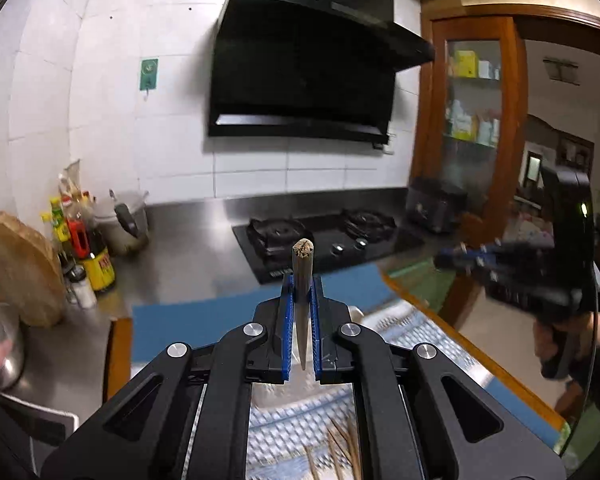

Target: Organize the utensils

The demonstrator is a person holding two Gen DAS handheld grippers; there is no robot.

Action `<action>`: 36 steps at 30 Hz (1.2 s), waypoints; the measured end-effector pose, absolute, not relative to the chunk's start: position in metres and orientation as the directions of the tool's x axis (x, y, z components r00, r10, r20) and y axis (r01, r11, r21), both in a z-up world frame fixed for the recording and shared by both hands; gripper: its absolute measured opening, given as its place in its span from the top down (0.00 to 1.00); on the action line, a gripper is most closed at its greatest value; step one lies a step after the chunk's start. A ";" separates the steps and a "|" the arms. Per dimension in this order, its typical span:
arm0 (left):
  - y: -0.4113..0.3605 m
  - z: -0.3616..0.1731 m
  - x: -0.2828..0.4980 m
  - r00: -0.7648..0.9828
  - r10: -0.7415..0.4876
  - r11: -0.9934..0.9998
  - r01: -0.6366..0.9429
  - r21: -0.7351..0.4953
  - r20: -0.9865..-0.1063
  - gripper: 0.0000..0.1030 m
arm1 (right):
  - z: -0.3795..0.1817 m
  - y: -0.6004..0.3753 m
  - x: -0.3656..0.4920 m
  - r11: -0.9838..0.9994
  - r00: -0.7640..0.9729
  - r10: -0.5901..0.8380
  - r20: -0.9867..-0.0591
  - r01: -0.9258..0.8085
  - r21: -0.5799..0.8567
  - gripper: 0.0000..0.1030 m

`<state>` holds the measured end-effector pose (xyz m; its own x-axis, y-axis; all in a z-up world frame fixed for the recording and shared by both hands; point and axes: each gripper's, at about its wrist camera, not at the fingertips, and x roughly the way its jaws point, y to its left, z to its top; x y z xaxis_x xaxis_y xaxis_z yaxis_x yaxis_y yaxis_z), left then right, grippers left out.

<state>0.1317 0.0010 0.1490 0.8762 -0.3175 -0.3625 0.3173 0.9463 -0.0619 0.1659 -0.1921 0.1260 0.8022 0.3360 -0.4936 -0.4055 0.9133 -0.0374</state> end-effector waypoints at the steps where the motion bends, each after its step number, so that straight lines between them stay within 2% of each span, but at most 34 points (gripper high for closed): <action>1: 0.000 0.149 0.139 0.882 -0.301 0.951 0.305 -0.048 -0.363 0.93 | 0.125 -0.191 0.169 0.914 0.799 0.334 -0.500 -0.404 -0.034 0.94; 11: -0.002 0.113 0.196 0.836 -0.270 0.961 0.267 -0.075 -0.478 0.93 | 0.101 -0.187 0.197 0.926 0.766 0.309 -0.564 -0.379 -0.007 0.93; 13: -0.001 0.105 0.199 0.827 -0.268 0.961 0.266 -0.076 -0.495 0.92 | 0.095 -0.190 0.196 0.929 0.770 0.308 -0.559 -0.369 0.004 0.86; 15: 0.000 0.100 0.196 0.820 -0.267 0.961 0.268 -0.073 -0.506 0.91 | 0.092 -0.192 0.193 0.933 0.777 0.302 -0.553 -0.361 0.003 0.85; 18: 0.003 0.099 0.189 0.820 -0.266 0.961 0.265 -0.075 -0.507 0.90 | 0.091 -0.197 0.182 0.937 0.793 0.297 -0.532 -0.350 0.001 0.75; 19: 0.004 0.098 0.185 0.822 -0.264 0.962 0.264 -0.072 -0.504 0.87 | 0.091 -0.198 0.177 0.937 0.799 0.297 -0.524 -0.350 -0.004 0.75; 22: 0.007 0.095 0.171 0.830 -0.249 0.966 0.251 -0.063 -0.499 0.71 | 0.087 -0.198 0.154 0.934 0.810 0.302 -0.503 -0.358 -0.016 0.72; 27: 0.012 0.073 0.143 0.813 -0.234 0.969 0.237 -0.065 -0.533 0.62 | 0.056 -0.191 0.112 0.920 0.793 0.319 -0.518 -0.391 -0.032 0.70; 32: 0.014 0.040 0.113 0.783 -0.212 0.974 0.215 -0.065 -0.585 0.55 | 0.008 -0.183 0.078 0.912 0.742 0.330 -0.584 -0.410 -0.005 0.70; 36: 0.015 0.011 0.091 0.748 -0.199 0.976 0.206 -0.064 -0.633 0.53 | -0.028 -0.176 0.057 0.915 0.706 0.316 -0.634 -0.403 0.008 0.70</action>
<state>0.0907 0.0154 0.0114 0.7481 -0.1994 -0.6329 0.2062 0.9764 -0.0639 0.0568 -0.1756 -0.0284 0.7057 0.3160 -0.6341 -0.4026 0.9154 0.0081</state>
